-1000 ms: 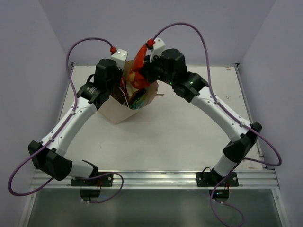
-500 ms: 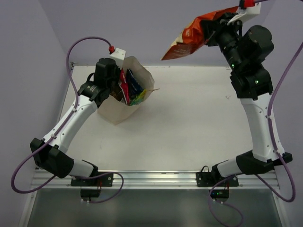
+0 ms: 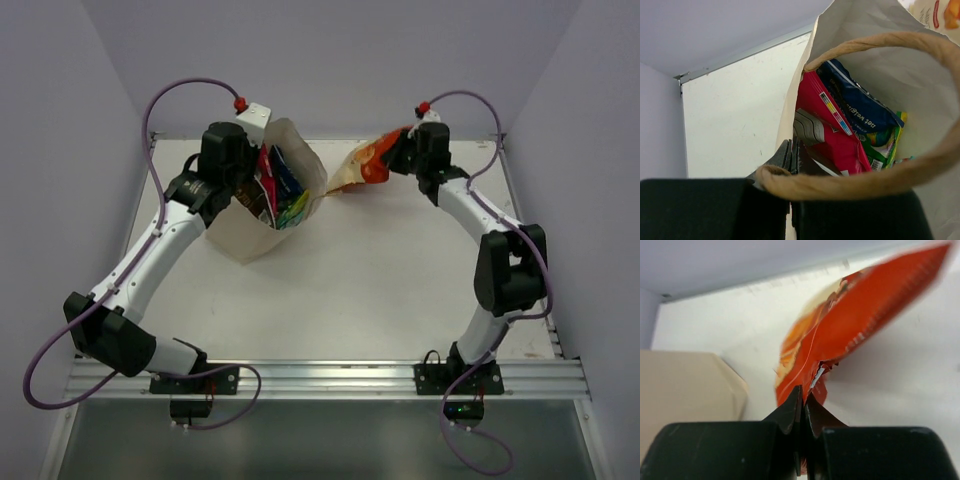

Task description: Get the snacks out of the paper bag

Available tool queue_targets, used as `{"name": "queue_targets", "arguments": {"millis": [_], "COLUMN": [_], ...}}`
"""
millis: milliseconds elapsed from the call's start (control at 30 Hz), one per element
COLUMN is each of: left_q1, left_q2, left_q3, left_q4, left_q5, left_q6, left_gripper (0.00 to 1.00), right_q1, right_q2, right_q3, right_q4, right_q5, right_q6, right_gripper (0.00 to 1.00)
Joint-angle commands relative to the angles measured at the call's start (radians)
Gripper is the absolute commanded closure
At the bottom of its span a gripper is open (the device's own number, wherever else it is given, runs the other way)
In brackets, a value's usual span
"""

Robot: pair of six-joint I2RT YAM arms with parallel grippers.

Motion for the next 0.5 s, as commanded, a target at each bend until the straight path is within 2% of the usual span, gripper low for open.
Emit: {"name": "queue_targets", "arguments": {"millis": [0, 33, 100, 133, 233, 267, 300, 367, 467], "left_q1": [0.008, 0.006, 0.006, 0.005, 0.003, 0.002, 0.002, -0.001, -0.007], "left_q2": [-0.013, -0.015, -0.019, -0.021, -0.024, -0.025, -0.03, -0.033, -0.05], "left_q3": [0.023, 0.02, 0.016, 0.011, 0.005, 0.006, 0.008, 0.006, 0.009], "left_q4": [0.002, 0.0, 0.0, -0.001, -0.007, -0.01, -0.013, -0.018, -0.032], "left_q5": [0.055, 0.072, 0.084, 0.093, 0.097, 0.1, 0.101, 0.103, 0.118], "left_q6": [0.012, 0.01, 0.007, 0.007, 0.006, 0.006, 0.004, 0.006, 0.006], "left_gripper": [1.0, 1.0, 1.0, 1.0, 1.0, 1.0, 1.0, 1.0, 1.0], "right_q1": [-0.041, -0.05, -0.056, -0.058, -0.058, -0.058, -0.056, -0.023, 0.074], "right_q2": [-0.185, -0.205, -0.262, -0.282, -0.381, -0.412, -0.44, -0.52, -0.586], "right_q3": [-0.224, -0.337, -0.431, -0.492, -0.531, -0.521, -0.501, -0.429, -0.303], "right_q4": [0.258, 0.26, 0.224, 0.19, 0.032, -0.025, -0.125, -0.183, -0.234], "right_q5": [-0.023, -0.012, 0.007, 0.049, 0.132, 0.158, 0.174, 0.174, 0.166], "right_q6": [0.099, 0.105, 0.116, 0.121, 0.116, 0.113, 0.093, 0.05, -0.058], "right_gripper": [1.0, 1.0, 0.95, 0.82, 0.5, 0.32, 0.27, 0.19, 0.18]}}
